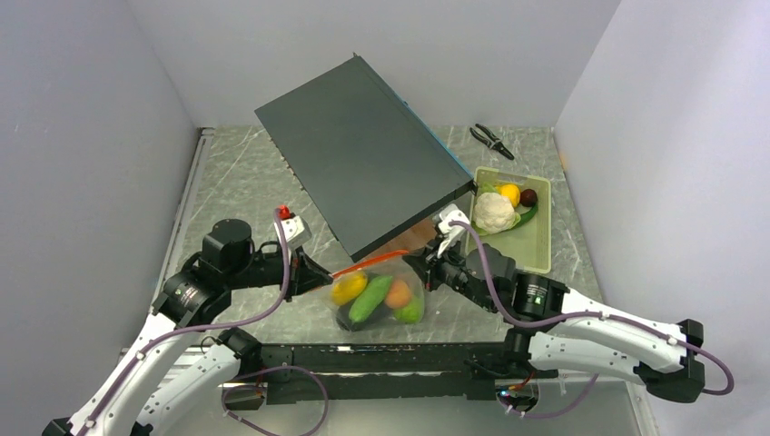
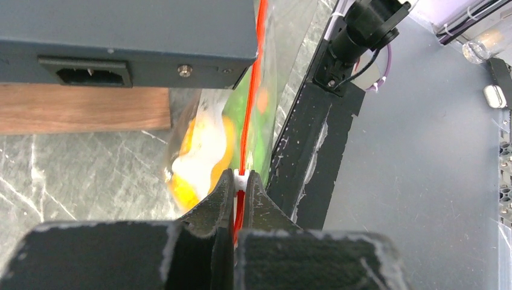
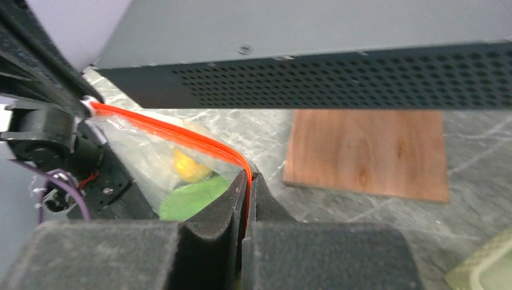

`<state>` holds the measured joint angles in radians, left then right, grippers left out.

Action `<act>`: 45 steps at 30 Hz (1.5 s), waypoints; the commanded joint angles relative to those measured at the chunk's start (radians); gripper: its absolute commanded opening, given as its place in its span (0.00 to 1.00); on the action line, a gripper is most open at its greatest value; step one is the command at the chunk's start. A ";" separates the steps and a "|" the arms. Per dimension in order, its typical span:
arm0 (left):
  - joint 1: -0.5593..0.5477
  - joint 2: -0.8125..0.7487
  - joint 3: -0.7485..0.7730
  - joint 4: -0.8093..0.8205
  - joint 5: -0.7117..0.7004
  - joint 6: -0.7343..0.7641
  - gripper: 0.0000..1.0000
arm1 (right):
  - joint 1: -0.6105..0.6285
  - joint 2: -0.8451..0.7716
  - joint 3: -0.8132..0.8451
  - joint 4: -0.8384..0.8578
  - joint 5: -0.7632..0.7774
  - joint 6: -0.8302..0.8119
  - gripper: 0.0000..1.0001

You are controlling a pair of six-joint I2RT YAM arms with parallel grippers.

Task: Place the food in the zip-top bag and seal the zipper

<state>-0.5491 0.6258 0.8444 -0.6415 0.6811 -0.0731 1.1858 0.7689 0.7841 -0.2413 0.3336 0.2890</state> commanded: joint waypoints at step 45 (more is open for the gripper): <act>0.000 -0.439 0.415 -0.362 -0.614 -0.408 1.00 | 0.370 0.541 0.560 0.019 0.058 -0.214 0.00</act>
<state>-0.5491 0.2470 1.2221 -0.9684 0.2150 -0.4358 1.5471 1.2362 1.2053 -0.2905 0.3168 0.1131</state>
